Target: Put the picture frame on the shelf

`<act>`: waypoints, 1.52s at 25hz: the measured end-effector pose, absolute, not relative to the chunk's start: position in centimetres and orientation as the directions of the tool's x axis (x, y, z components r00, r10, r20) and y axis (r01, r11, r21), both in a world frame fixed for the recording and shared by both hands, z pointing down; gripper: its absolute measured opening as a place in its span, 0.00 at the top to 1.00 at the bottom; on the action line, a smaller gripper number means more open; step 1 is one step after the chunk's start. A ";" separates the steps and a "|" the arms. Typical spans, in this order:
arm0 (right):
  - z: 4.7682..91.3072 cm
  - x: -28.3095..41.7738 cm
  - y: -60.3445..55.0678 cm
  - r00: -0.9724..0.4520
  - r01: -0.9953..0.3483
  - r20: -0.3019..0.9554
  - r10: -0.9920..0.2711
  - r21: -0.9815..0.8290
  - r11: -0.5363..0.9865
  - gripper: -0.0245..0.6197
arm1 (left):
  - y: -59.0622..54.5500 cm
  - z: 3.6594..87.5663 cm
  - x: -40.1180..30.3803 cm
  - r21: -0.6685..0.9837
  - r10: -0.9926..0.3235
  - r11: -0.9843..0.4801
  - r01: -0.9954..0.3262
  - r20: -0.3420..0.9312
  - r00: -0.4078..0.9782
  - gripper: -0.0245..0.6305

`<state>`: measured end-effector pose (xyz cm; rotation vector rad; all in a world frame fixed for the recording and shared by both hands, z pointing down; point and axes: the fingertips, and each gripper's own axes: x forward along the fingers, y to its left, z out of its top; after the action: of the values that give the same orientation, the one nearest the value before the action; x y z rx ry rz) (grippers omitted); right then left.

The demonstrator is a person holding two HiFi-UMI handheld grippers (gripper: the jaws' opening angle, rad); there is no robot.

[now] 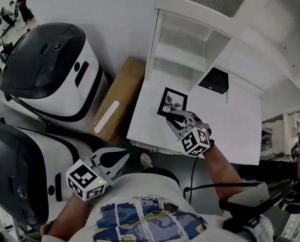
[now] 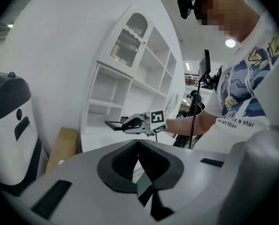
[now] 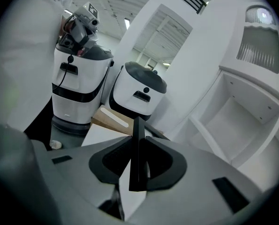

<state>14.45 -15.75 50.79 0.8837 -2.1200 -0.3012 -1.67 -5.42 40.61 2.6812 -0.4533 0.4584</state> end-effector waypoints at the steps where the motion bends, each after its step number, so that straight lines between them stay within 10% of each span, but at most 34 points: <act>1: 51.2 15.1 -16.9 -0.436 -0.488 0.590 -0.680 0.480 0.729 0.80 | -5.9 40.5 -1.2 0.308 -0.253 -0.873 -0.379 0.378 0.891 0.94; 38: 65.6 23.0 -40.5 -0.305 -0.603 0.651 -0.695 0.433 0.670 0.80 | -13.1 42.5 -0.1 0.313 -0.487 -0.672 -0.671 0.495 0.719 0.94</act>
<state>23.02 -40.55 65.57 1.0048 -2.0104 -0.1331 -0.06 -13.12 42.54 2.4442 -0.8844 0.5155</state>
